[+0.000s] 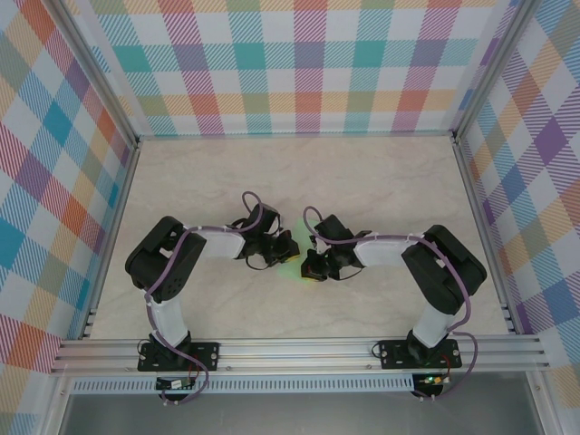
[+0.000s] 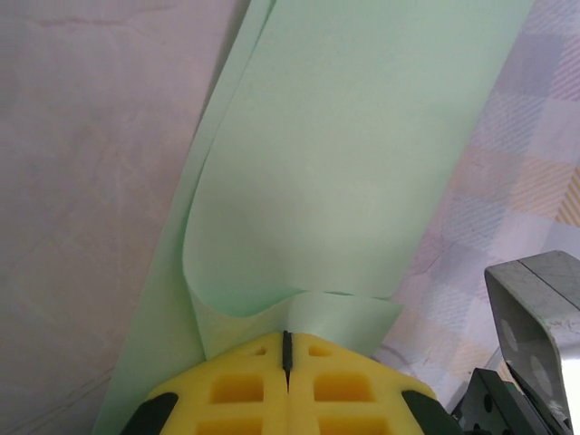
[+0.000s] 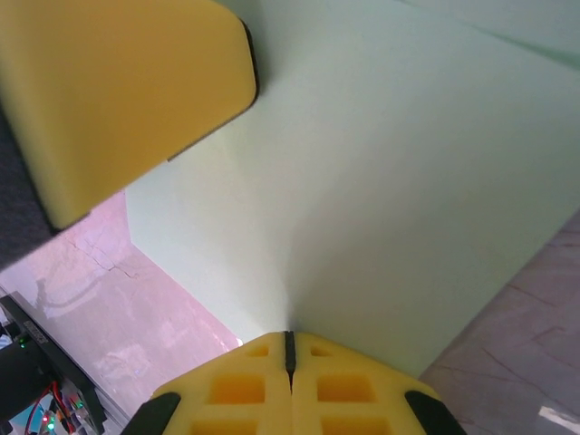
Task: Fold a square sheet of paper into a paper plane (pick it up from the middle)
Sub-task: Fold the triangle a second time at the center of the table.
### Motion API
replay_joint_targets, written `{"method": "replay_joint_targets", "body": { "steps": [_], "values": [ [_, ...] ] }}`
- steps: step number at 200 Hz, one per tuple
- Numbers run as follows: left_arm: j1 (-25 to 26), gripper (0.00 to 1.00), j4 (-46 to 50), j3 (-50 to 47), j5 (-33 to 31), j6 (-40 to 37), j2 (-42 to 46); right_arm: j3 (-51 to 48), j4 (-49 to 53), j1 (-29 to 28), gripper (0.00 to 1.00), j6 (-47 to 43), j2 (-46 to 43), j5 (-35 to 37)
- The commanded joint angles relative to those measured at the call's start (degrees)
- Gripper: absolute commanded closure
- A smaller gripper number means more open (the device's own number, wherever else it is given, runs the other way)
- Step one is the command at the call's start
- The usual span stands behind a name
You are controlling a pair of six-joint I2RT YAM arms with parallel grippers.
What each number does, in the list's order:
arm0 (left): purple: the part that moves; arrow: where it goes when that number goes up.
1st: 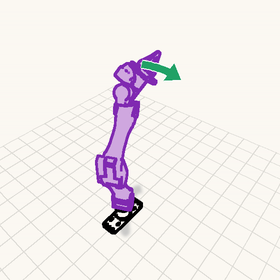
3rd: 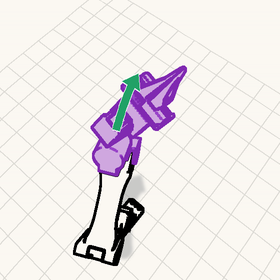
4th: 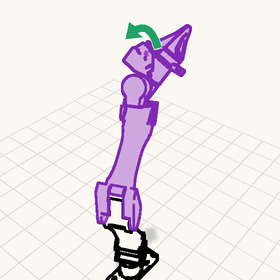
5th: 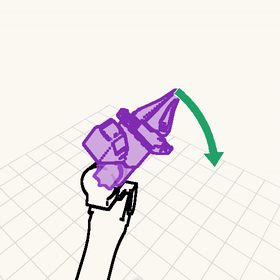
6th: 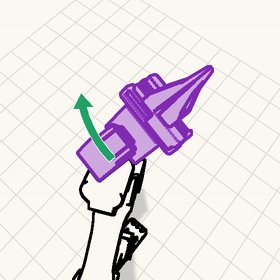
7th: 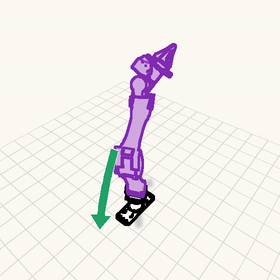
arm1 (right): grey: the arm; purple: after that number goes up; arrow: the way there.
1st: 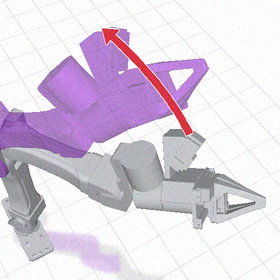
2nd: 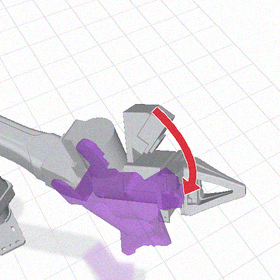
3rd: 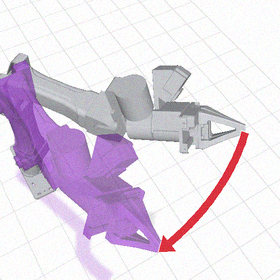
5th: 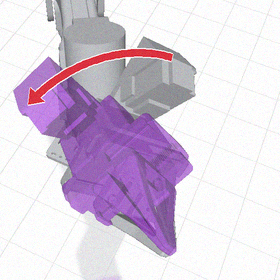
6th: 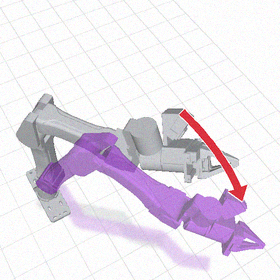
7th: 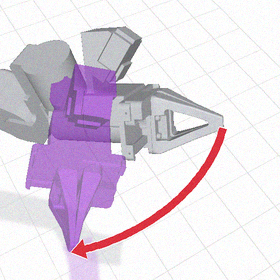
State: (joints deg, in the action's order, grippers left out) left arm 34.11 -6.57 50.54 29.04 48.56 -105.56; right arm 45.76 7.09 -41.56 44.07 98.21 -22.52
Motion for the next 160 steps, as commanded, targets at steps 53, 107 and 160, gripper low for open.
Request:
{"method": "replay_joint_targets", "body": {
  "steps": [53, 107, 160],
  "values": [
    [-3.93, 1.00, 3.40, 2.99, -2.71, -2.70, -1.84, -0.43, 8.53, 0.26, 0.97, -2.94, 2.09, -0.35],
    [-6.27, 1.00, 4.00, 3.34, -1.79, -4.22, -2.83, -0.56, 8.23, 0.34, 0.96, -3.36, 2.25, -0.93],
    [-8.41, 1.00, 4.99, 3.73, -1.11, -5.99, -2.13, 0.17, 8.40, 0.43, 0.96, -3.82, 2.87, -1.46]
  ]
}}
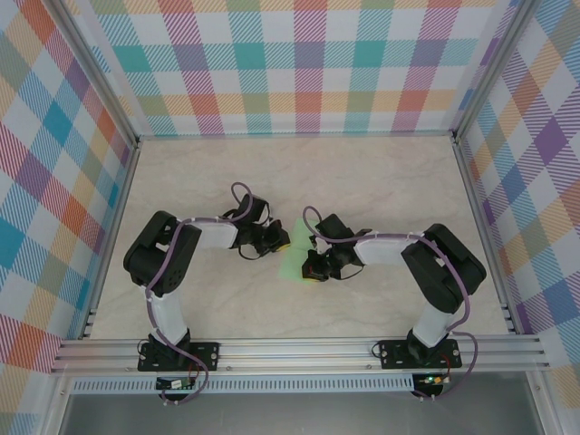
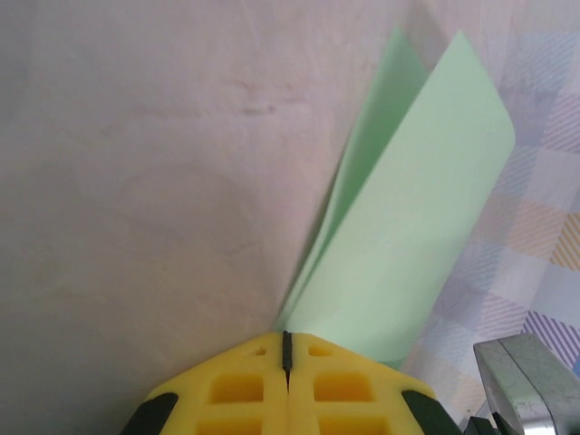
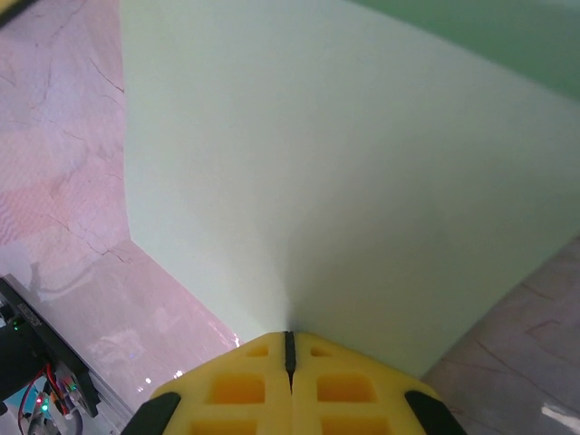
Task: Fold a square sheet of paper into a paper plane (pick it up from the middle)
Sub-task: Fold the triangle a second time at the center of the table.
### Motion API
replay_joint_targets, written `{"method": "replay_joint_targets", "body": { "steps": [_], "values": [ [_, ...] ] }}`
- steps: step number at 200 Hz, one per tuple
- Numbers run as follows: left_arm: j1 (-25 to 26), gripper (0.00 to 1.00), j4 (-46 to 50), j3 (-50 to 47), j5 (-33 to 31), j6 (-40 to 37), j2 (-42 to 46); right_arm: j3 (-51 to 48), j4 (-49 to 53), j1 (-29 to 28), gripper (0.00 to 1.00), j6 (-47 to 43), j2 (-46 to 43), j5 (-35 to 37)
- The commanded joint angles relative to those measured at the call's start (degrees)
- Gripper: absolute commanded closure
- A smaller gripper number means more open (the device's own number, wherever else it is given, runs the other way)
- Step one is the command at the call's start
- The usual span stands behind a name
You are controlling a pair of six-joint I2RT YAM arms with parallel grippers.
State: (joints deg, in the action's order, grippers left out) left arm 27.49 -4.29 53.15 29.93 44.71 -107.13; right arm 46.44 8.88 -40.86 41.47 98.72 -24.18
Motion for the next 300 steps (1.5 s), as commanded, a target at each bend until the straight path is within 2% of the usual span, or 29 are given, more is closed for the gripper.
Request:
{"method": "replay_joint_targets", "body": {
  "steps": [1, 60, 97, 127, 164, 212, 254, 300],
  "values": [
    [-1.80, 1.00, 2.72, 1.15, -2.00, -2.16, -0.50, -0.53, 6.64, -0.27, 0.96, -1.26, 2.36, 0.20],
    [-2.13, 1.00, 3.20, 1.16, 0.08, -2.26, 6.09, 0.85, 6.87, -0.18, 0.96, -1.40, 2.80, 0.06],
    [0.35, 1.00, 2.02, -0.55, 1.46, -1.81, 9.09, 1.36, 6.91, -0.14, 0.95, -1.21, 3.08, 0.17],
    [3.38, 1.00, 1.39, -0.72, 3.19, -2.71, 7.39, 1.21, 6.78, -0.18, 0.95, -0.87, 3.06, 0.50],
    [4.25, 1.00, -2.12, -1.29, 3.99, -1.59, 2.99, 0.65, 6.17, -0.18, 0.95, -0.35, 2.96, 0.82],
    [4.22, 1.00, -0.75, -1.82, 0.69, -2.17, -1.70, 2.44, 6.48, -0.20, 0.94, 0.05, 1.49, 0.31],
    [4.24, 1.00, -0.67, -3.41, -0.24, -2.18, -1.86, 5.59, 4.72, -0.12, 0.92, 2.25, -2.63, 0.65],
    [4.24, 1.00, -0.71, -3.41, 0.12, -2.10, -1.68, 9.06, 2.23, 0.17, 0.92, 5.23, 2.58, 2.15]
  ]
}}
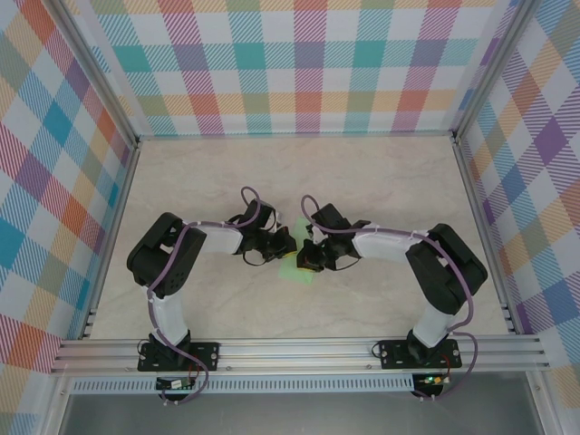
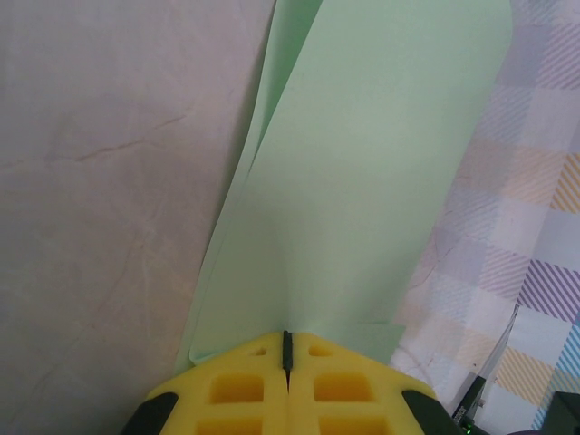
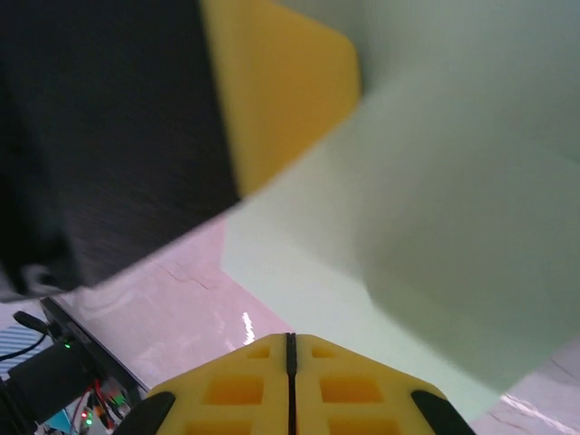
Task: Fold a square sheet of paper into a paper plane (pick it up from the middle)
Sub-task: Fold the triangle a second time at the center of the table.
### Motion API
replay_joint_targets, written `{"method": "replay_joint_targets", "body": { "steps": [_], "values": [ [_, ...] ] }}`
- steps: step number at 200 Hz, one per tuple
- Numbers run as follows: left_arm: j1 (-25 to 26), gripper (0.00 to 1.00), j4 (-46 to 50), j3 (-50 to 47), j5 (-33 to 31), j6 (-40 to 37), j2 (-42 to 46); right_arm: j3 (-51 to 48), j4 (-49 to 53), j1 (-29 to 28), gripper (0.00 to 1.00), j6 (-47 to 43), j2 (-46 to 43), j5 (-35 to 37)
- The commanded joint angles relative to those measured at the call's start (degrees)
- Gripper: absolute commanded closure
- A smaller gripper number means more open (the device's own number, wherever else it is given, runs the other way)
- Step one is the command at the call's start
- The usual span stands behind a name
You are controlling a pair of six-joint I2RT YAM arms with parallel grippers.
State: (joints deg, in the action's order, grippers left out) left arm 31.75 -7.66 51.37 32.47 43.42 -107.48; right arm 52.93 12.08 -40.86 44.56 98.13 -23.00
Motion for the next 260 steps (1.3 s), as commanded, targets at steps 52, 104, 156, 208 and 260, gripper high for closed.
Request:
{"method": "replay_joint_targets", "body": {
  "steps": [52, 104, 156, 208, 260],
  "values": [
    [0.01, 1.00, 2.73, -1.50, -2.30, -0.67, -1.39, 0.33, -2.62, 0.41, 0.93, 2.85, 9.04, 1.70],
    [-0.02, 1.00, 3.05, -1.78, -2.99, -0.56, -1.41, -0.93, -1.98, 0.35, 0.92, 1.14, 4.93, -2.04],
    [-0.02, 1.00, 3.17, -1.74, -3.33, -0.27, -1.77, -6.64, -7.39, 0.43, 0.92, 3.67, 3.76, -4.78],
    [-0.02, 1.00, 3.08, -1.84, -3.11, -0.17, -2.04, -9.19, -7.88, 0.47, 0.91, 4.16, 1.56, -4.49],
    [-0.02, 1.00, 3.24, -2.24, -3.27, -0.32, -2.03, -11.75, -6.92, 0.52, 0.91, 3.80, -1.24, -4.65]
  ]
}}
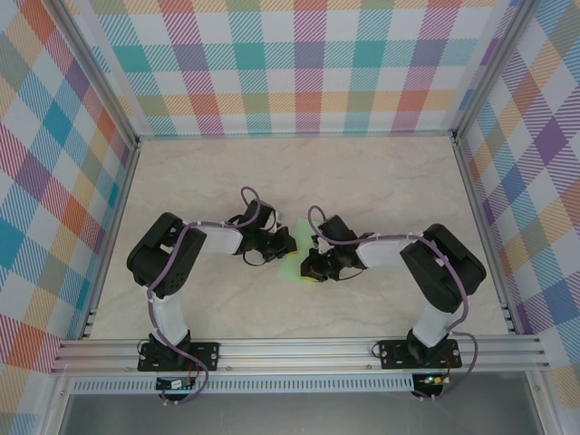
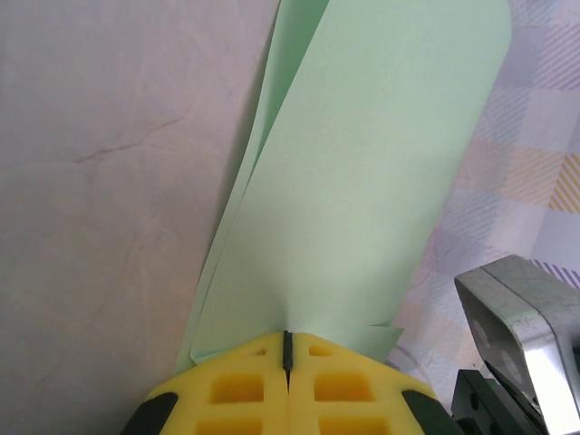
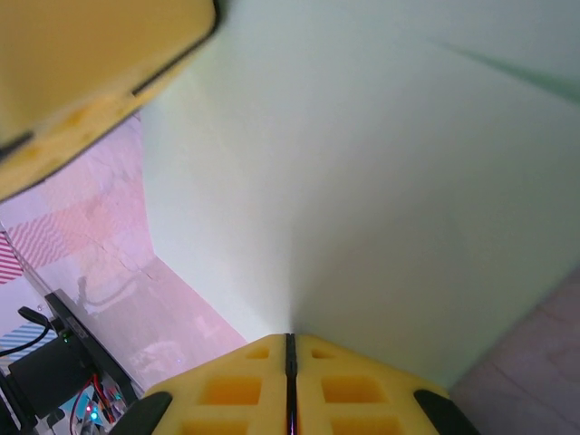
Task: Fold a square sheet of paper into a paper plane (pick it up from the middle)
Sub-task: Fold the triangle a second time at the center of the table.
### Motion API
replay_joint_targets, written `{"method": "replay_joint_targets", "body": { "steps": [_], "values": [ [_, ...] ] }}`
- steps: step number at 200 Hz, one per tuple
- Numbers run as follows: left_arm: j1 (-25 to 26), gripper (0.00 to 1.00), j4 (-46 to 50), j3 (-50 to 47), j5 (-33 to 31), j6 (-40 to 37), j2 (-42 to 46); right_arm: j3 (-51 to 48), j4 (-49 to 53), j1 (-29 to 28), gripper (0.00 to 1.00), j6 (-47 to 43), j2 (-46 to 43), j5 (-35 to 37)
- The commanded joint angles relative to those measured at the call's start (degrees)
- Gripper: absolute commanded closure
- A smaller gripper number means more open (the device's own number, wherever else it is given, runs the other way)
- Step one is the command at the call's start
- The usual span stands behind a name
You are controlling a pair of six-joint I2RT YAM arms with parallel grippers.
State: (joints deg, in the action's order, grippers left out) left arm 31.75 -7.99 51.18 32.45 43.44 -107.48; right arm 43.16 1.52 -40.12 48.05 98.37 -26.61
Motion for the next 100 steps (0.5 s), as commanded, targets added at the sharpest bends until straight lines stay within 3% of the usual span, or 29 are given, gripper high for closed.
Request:
{"method": "replay_joint_targets", "body": {
  "steps": [1, 100],
  "values": [
    [-0.02, 1.00, 3.58, -2.05, -3.26, -0.31, -2.03, -2.00, 3.65, -0.18, 0.90, 0.29, -1.49, -1.06],
    [-0.02, 1.00, 3.58, -2.27, -3.44, -0.24, -1.68, -4.13, 6.94, -0.39, 0.90, -1.96, -4.02, -1.01]
  ]
}}
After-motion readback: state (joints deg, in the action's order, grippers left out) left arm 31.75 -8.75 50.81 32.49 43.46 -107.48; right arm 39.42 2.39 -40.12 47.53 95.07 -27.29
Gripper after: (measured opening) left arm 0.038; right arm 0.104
